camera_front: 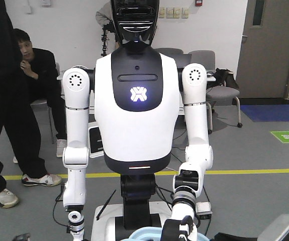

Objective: Pick snacks and fruit into basket
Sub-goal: 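Lower the black biscuit box over the basket with left gripper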

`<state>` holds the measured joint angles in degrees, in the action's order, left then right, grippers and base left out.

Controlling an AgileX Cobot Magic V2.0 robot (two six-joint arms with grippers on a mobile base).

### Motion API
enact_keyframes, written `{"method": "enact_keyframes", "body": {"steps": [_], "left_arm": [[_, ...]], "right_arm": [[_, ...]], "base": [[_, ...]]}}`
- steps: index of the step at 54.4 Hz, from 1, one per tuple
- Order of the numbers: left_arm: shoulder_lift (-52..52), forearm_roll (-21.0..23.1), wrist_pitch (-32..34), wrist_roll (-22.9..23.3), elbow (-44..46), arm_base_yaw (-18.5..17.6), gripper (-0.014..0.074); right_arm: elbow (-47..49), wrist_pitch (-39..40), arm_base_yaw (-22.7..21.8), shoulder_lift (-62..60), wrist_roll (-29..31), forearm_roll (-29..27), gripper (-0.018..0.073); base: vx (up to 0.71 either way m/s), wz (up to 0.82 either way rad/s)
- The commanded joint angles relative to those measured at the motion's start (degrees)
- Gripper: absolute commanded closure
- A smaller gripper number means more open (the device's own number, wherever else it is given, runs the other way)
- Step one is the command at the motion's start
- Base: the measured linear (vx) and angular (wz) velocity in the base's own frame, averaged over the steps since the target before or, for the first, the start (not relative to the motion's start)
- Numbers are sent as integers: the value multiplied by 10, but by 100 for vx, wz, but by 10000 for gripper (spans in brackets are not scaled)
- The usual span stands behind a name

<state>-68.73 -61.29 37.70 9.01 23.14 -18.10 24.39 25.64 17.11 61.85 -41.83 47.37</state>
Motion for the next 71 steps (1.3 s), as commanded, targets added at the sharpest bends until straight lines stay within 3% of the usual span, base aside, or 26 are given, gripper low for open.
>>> {"method": "enact_keyframes", "body": {"steps": [1,24,41,71], "left_arm": [[-8,-34,35,19,19,-5,596],[-65,-46,47,15,20,-31,596],[-96,-41,53,17,70,-31,596],[-165,-40,80,10,72,-31,596]], "right_arm": [[16,32,-3,-10,5,-13,568],[16,32,-3,-10,5,-13,568],[16,33,-3,-10,5,-13,568],[16,35,-3,-10,5,-14,568]], "base": [[0,0],[0,0],[0,0],[0,0]]}}
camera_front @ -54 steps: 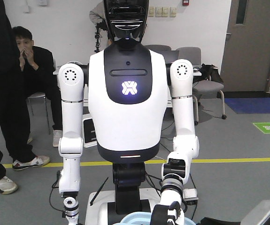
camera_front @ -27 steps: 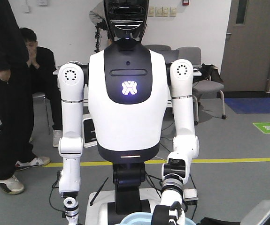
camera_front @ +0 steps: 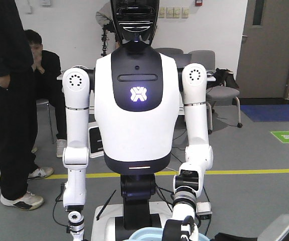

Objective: Pick snacks and fruit into basket
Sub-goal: 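Lower the black biscuit box over the basket with left gripper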

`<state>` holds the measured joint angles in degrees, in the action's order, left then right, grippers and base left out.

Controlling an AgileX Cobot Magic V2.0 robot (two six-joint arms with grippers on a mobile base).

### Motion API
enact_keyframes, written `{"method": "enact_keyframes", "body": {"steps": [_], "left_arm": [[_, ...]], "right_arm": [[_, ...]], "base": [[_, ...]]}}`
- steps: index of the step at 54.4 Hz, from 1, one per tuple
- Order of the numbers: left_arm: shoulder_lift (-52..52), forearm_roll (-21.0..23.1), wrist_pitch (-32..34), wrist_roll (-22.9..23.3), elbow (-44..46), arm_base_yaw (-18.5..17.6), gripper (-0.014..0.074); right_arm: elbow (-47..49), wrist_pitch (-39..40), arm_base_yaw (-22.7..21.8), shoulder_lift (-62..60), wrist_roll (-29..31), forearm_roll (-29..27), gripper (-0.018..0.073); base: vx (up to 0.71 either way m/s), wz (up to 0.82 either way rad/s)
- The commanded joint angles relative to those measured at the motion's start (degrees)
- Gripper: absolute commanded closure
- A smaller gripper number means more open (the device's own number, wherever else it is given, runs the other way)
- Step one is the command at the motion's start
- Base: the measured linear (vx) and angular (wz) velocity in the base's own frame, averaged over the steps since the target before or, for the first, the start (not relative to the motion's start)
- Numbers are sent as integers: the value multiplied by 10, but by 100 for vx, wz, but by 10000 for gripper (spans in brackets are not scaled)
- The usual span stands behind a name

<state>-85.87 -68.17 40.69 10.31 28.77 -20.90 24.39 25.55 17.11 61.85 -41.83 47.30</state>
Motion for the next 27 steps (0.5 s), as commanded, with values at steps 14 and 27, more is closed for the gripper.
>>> {"method": "enact_keyframes", "body": {"steps": [14,27], "left_arm": [[-12,44,55,-3,16,-3,596],[-26,58,71,-3,16,-3,596]], "right_arm": [[16,36,-3,-10,5,-14,568],[16,36,-3,-10,5,-14,568]], "base": [[0,0],[0,0]]}}
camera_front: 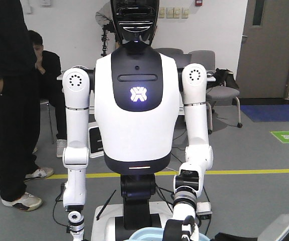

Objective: Pick snacks and fruit into basket
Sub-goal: 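Lower the black biscuit box over the basket with left gripper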

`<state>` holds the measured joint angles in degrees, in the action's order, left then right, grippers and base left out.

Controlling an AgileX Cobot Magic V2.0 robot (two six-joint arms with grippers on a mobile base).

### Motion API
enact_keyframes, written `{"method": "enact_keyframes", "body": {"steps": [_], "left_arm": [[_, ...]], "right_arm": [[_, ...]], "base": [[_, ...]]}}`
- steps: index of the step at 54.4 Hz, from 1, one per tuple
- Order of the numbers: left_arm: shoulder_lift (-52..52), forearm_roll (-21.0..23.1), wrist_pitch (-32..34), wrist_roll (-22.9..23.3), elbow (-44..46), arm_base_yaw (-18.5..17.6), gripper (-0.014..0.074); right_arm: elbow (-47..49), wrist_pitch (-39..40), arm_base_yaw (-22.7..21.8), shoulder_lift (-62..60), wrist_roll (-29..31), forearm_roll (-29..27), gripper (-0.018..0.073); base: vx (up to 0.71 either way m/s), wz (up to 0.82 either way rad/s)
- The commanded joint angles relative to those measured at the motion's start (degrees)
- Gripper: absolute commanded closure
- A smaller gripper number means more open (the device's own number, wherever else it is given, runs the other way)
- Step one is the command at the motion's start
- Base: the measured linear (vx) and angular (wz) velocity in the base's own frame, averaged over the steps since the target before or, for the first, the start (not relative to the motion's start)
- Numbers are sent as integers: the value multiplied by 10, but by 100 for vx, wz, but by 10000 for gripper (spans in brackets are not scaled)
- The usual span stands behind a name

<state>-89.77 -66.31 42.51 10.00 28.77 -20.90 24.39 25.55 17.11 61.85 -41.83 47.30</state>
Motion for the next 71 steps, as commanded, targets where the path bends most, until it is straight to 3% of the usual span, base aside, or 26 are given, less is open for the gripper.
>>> {"method": "enact_keyframes", "body": {"steps": [1,10,50,71], "left_arm": [[12,43,53,1,16,-3,596],[9,66,57,-1,16,-3,596],[-9,35,61,-14,16,-3,596],[-9,76,79,-14,16,-3,595]], "right_arm": [[16,36,-3,-10,5,-14,568],[16,36,-3,-10,4,-14,568],[16,36,-3,-10,4,-14,568],[16,36,-3,-10,4,-14,568]], "base": [[0,0],[0,0],[0,0],[0,0]]}}
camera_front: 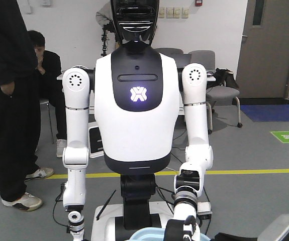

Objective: Pick snacks and fruit into basket
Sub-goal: 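Lower the black biscuit box over the basket with left gripper, then open left gripper to drop the biscuit box into the basket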

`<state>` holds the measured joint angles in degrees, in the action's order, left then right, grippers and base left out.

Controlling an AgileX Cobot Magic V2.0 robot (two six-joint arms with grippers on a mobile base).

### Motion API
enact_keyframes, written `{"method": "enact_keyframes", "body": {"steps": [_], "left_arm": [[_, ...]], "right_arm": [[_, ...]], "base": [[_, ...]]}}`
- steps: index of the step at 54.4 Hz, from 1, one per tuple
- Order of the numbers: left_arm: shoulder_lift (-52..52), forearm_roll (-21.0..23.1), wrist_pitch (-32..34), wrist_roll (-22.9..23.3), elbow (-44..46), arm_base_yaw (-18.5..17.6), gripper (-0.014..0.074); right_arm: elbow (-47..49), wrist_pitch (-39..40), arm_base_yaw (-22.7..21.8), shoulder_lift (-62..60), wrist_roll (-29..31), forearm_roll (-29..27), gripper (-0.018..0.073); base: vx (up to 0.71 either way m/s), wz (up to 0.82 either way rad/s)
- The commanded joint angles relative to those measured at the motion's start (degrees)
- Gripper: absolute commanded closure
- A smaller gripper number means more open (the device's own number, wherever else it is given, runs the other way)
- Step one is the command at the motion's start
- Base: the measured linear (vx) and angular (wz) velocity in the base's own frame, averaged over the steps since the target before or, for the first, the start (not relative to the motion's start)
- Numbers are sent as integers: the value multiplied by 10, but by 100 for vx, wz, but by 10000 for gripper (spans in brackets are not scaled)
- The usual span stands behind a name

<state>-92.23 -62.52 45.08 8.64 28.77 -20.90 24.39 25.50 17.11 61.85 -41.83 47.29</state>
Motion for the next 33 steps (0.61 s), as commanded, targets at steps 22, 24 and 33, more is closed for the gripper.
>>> {"method": "enact_keyframes", "body": {"steps": [22,24,33], "left_arm": [[15,48,57,-1,16,-3,589],[15,48,57,-1,16,-3,589],[15,48,56,-1,16,-3,589]], "right_arm": [[16,37,-3,-10,4,-14,568],[16,37,-3,-10,4,-14,568],[16,40,-3,-10,4,-14,568]], "base": [[0,0],[0,0],[0,0]]}}
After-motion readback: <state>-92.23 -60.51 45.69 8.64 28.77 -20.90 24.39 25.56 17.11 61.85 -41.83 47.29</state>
